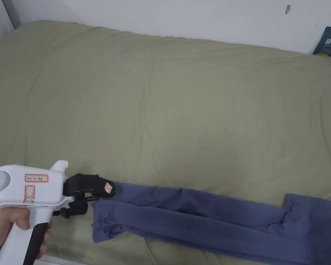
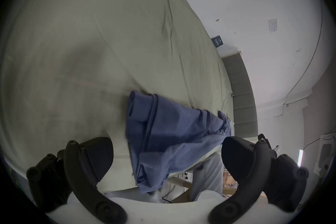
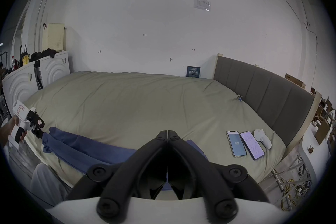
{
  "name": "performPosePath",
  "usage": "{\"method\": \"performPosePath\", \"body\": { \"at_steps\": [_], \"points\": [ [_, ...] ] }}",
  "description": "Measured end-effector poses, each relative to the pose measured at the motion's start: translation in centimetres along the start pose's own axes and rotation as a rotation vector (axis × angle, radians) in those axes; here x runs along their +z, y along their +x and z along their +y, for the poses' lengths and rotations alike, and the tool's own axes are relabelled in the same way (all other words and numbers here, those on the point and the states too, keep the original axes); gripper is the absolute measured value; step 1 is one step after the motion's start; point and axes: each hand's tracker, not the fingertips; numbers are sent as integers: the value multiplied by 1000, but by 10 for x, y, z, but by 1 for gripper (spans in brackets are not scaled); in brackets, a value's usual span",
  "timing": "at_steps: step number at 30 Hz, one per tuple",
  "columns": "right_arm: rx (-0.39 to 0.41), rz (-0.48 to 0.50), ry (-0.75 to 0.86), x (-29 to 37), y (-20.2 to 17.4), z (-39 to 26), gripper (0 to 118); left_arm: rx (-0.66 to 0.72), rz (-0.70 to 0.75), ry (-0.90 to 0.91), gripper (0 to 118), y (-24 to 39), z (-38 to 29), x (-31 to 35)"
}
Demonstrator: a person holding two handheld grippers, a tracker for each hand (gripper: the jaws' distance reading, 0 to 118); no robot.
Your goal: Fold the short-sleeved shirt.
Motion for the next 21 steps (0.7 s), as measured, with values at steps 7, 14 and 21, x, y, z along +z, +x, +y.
{"method": "performPosePath", "body": {
  "at_steps": [7,14,21],
  "points": [
    [-24,-2,-26,-7,3,-7,0,62,-170,-60,117,-3,5,-39],
    [-56,7,-47,-7,4,-13,0,-31,-24,15,30,9,5,-38],
    [-74,23,-33,-3,11,-11,0,52,-31,29,3,24,-9,-34]
  ]
}}
